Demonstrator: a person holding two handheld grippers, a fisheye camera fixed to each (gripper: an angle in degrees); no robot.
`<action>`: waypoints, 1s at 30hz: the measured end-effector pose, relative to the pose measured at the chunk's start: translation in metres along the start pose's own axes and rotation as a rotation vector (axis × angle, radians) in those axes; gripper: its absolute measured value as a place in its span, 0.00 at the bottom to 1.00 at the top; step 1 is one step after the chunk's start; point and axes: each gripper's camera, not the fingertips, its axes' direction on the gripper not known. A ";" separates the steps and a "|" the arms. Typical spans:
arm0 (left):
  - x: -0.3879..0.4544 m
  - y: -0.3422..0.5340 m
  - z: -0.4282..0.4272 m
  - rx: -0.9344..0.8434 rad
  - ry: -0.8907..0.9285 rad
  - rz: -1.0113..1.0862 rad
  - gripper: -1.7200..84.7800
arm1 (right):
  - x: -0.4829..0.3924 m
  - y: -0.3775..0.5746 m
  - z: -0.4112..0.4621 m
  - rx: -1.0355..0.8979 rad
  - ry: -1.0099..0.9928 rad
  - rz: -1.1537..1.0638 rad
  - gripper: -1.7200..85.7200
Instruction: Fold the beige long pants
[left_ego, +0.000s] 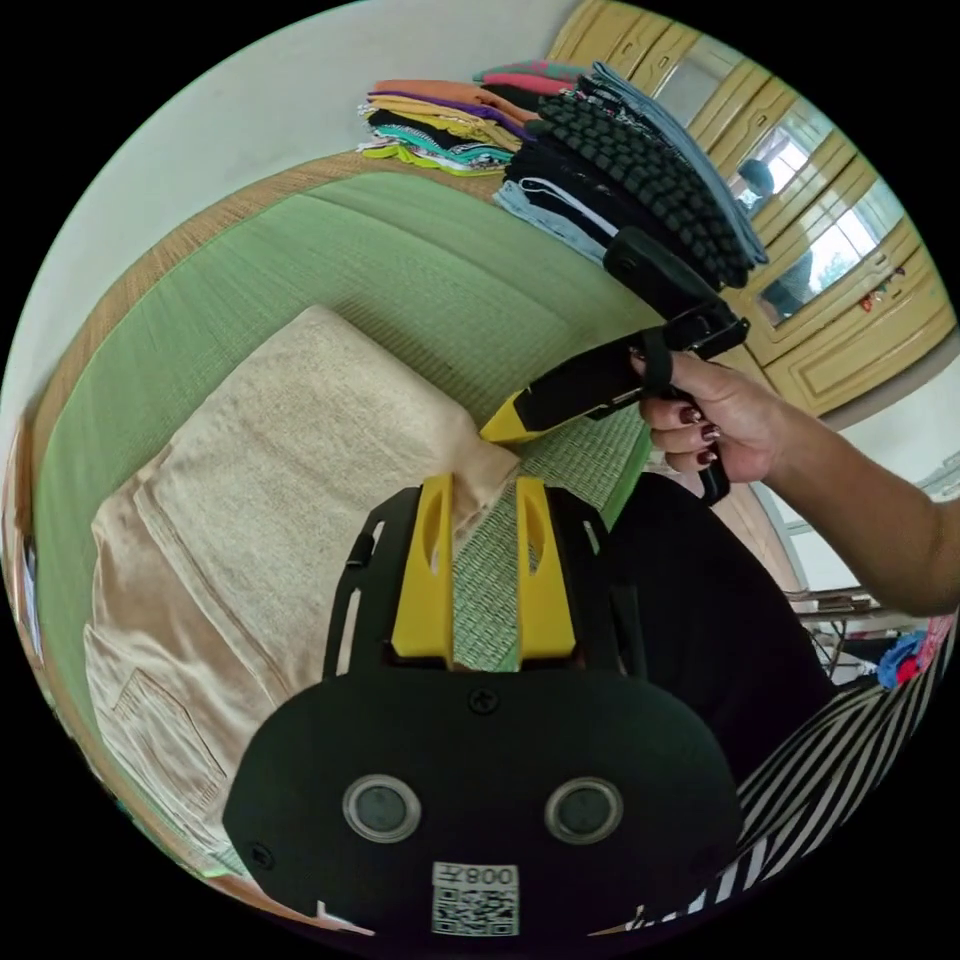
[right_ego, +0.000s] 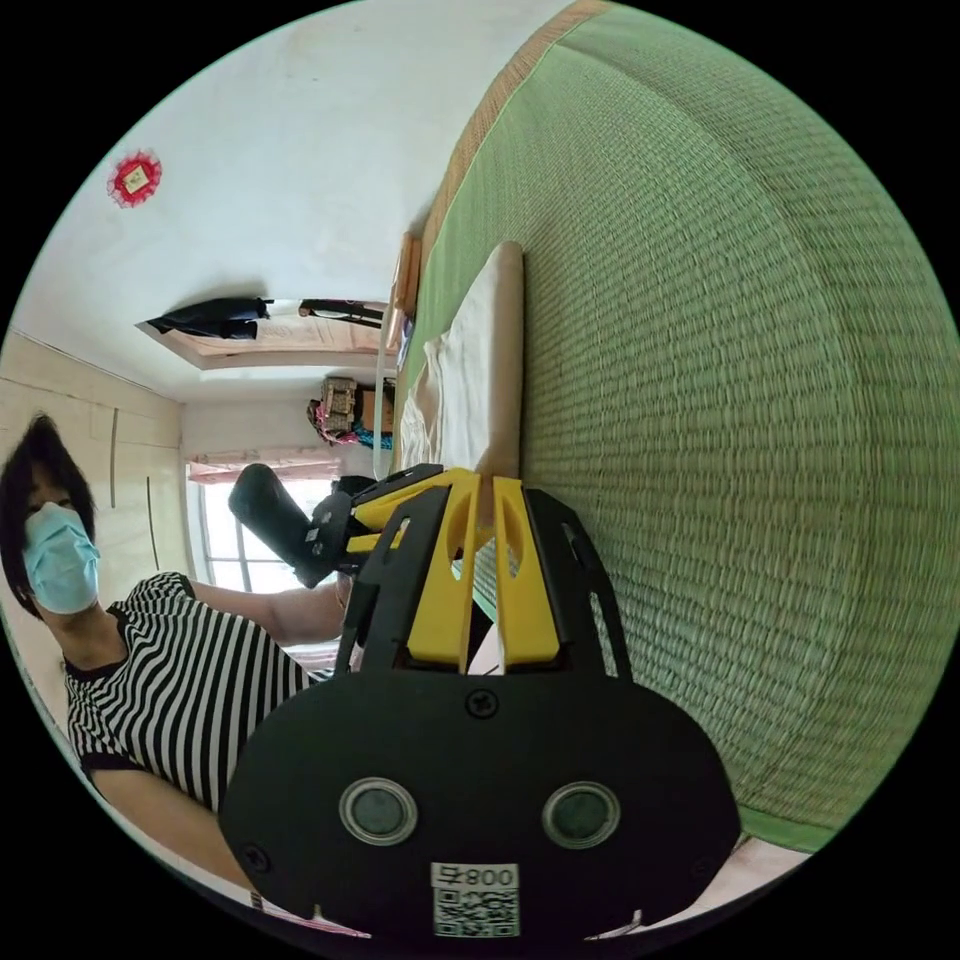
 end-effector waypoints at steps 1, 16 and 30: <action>0.001 -0.001 0.004 -0.008 0.000 -0.009 0.11 | 0.002 0.000 -0.001 0.000 -0.003 0.000 0.05; -0.014 0.032 0.016 0.107 0.125 -0.051 0.04 | 0.017 -0.072 -0.048 0.098 -0.055 -0.002 0.13; -0.024 0.062 0.076 0.118 0.206 0.029 0.04 | -0.011 -0.099 -0.047 0.095 0.021 0.058 0.05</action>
